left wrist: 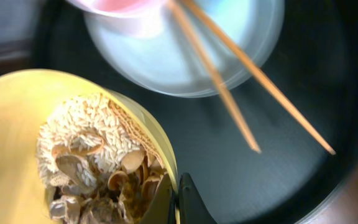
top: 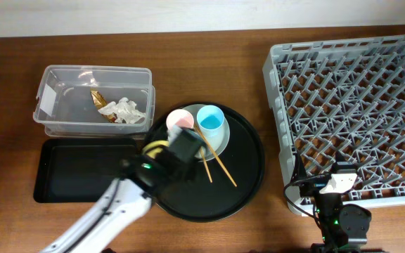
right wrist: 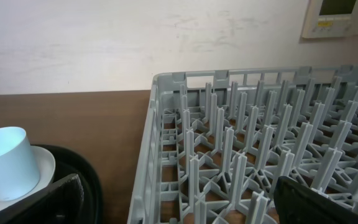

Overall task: Sort waste into correct bins and load items into the dishwasher rack
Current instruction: 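Lift the yellow bowl and carry it left over the black tray, then tilt the yellow bowl to dump scraps onto the black tray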

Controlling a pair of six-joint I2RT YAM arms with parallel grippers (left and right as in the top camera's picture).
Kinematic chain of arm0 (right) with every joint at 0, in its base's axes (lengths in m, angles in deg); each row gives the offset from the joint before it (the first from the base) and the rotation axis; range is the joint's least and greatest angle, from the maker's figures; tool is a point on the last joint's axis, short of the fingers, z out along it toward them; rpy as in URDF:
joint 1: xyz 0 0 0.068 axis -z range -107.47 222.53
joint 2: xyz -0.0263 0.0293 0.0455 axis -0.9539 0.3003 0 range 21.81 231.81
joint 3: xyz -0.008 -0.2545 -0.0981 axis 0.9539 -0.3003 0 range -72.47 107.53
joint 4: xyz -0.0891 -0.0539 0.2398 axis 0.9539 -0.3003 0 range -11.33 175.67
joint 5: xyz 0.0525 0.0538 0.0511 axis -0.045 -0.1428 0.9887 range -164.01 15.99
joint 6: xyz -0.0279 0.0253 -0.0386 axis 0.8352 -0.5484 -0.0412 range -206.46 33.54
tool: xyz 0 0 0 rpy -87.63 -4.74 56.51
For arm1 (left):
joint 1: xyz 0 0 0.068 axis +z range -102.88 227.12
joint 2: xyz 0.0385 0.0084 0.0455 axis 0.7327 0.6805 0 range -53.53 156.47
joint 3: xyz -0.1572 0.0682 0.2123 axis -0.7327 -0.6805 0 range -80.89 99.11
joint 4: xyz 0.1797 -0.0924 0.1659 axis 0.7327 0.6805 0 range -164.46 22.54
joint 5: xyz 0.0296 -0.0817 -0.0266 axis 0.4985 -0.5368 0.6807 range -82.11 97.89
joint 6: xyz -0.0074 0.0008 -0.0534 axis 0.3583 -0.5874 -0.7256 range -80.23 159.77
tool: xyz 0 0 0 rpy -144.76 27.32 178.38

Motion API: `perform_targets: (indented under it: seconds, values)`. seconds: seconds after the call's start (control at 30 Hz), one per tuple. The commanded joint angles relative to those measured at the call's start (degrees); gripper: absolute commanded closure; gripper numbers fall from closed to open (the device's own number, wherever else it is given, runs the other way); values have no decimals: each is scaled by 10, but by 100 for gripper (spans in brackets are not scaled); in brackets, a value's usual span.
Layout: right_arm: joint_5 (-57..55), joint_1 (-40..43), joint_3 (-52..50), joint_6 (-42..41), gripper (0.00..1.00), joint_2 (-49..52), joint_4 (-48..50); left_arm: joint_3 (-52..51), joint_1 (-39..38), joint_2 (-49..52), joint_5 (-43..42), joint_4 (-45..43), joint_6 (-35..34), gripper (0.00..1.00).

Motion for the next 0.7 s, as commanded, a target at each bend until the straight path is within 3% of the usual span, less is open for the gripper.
perform_targets:
  seconds: [0.0, 0.2, 0.43, 0.6, 0.67]
  values:
    - [-3, -3, -3, 0, 1, -3, -2, 13, 110, -51, -74, 14, 50, 100]
    - [-3, -3, -3, 0, 2, -3, -2, 13, 353, -76, -245, 35, 155, 100]
    - [-3, -3, -3, 0, 1, -3, -2, 13, 581, -56, -412, 34, 228, 100]
    - [-3, -3, -3, 0, 1, -3, -3, 9, 670, -26, -471, 26, 258, 100]
    - [-3, -3, -3, 0, 1, -3, -2, -2, 712, 5, -559, 5, 274, 100]
